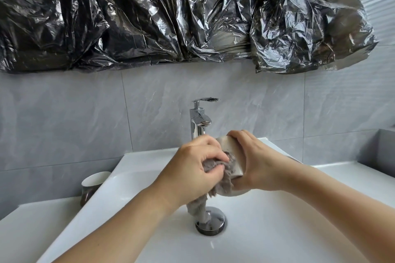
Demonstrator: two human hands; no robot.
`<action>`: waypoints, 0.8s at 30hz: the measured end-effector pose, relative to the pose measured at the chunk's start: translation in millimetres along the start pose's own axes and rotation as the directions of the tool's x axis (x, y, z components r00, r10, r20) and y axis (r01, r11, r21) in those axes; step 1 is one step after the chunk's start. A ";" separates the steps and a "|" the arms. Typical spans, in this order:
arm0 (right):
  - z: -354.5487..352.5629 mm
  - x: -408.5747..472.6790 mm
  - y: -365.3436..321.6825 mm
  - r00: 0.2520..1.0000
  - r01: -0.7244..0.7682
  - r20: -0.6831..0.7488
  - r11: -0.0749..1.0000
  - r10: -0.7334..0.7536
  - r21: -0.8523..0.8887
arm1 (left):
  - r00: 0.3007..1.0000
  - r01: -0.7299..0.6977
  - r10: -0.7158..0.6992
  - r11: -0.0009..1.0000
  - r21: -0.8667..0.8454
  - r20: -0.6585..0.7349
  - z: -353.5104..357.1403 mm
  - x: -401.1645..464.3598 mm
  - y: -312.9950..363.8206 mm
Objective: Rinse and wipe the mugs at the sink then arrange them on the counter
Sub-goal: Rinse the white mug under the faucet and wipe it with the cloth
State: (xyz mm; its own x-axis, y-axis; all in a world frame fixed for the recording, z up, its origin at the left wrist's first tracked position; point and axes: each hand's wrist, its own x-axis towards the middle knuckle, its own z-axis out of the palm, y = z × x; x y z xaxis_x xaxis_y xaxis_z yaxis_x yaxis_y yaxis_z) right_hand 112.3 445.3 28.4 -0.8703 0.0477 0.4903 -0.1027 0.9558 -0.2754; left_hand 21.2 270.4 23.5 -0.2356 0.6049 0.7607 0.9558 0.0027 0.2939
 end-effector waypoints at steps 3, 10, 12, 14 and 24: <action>0.5 -1.1 -1.0 0.999 0.031 0.015 0.997 -0.030 -0.073 | 0.999 0.041 -0.041 0.999 -0.008 0.017 2.2 0.6 2.1; 4.9 -1.6 -6.6 0.992 0.108 0.082 0.974 -0.093 -0.200 | 0.889 0.444 -0.419 0.887 -0.124 0.185 4.2 5.6 -5.8; 6.1 -1.8 -4.4 0.991 0.112 0.099 0.973 -0.094 -0.200 | 0.882 0.451 -0.411 0.878 -0.160 0.231 3.8 5.3 -5.2; 7.1 -1.5 -1.6 0.991 0.111 0.087 0.983 -0.099 -0.145 | 0.890 0.447 -0.399 0.861 -0.244 0.222 2.4 6.5 -3.1; 10.2 -0.2 9.7 0.983 -0.124 0.179 0.831 0.030 0.542 | 0.898 0.421 -0.424 0.748 -0.513 0.118 -7.1 6.7 -4.4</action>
State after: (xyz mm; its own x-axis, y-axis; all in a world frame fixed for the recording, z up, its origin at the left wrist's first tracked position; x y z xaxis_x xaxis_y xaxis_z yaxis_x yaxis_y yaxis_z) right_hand 106.6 451.6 17.1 -0.9452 0.0235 0.3257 -0.2387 0.6309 -0.7382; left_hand 14.2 268.8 31.4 -0.5959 0.6362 0.4900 0.5259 -0.1519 0.8369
